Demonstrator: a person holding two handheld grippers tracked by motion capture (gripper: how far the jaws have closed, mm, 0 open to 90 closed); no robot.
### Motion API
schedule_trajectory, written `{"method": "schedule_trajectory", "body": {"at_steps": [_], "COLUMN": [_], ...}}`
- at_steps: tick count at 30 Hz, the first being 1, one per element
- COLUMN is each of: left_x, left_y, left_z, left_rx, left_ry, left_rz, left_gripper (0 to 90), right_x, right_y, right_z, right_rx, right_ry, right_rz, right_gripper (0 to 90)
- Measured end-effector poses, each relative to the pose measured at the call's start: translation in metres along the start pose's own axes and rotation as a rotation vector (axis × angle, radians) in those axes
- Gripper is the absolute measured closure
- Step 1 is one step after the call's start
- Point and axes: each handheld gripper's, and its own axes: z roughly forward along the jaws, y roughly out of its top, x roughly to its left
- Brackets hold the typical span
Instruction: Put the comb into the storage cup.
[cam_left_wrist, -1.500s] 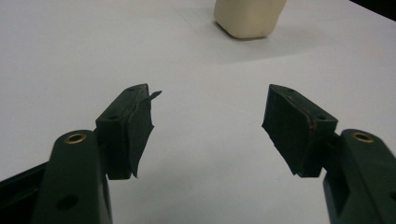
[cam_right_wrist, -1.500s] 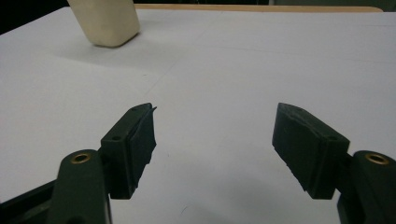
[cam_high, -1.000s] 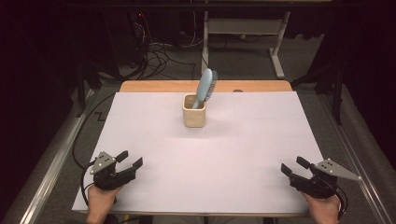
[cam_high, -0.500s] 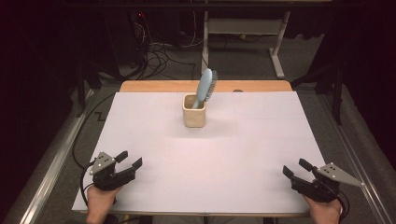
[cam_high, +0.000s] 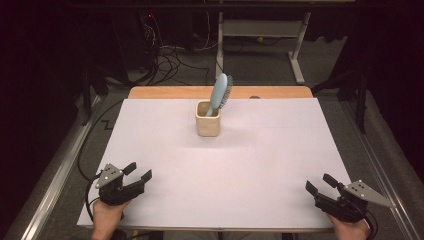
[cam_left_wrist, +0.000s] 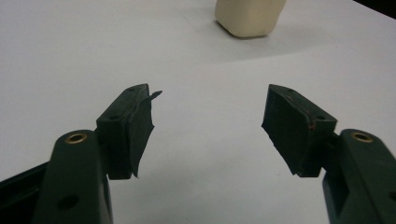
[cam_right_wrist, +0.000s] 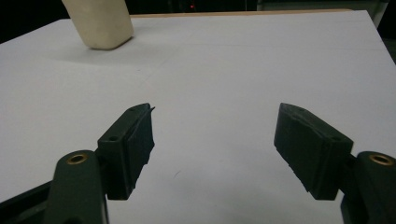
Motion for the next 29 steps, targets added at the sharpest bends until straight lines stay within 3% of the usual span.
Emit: {"method": "schedule_trajectory", "body": {"at_steps": [29], "left_x": [0.0015], "left_y": [0.0000], "left_z": [0.0025], "left_rx": [0.006], "left_ry": [-0.015], "left_rz": [-0.015], "left_gripper": [33.8], "right_x": [0.0022], "right_y": [-0.0027], "right_z": [0.0010], "right_rx": [-0.004], "right_ry": [0.018], "right_rz": [0.004], "right_gripper": [28.5]}}
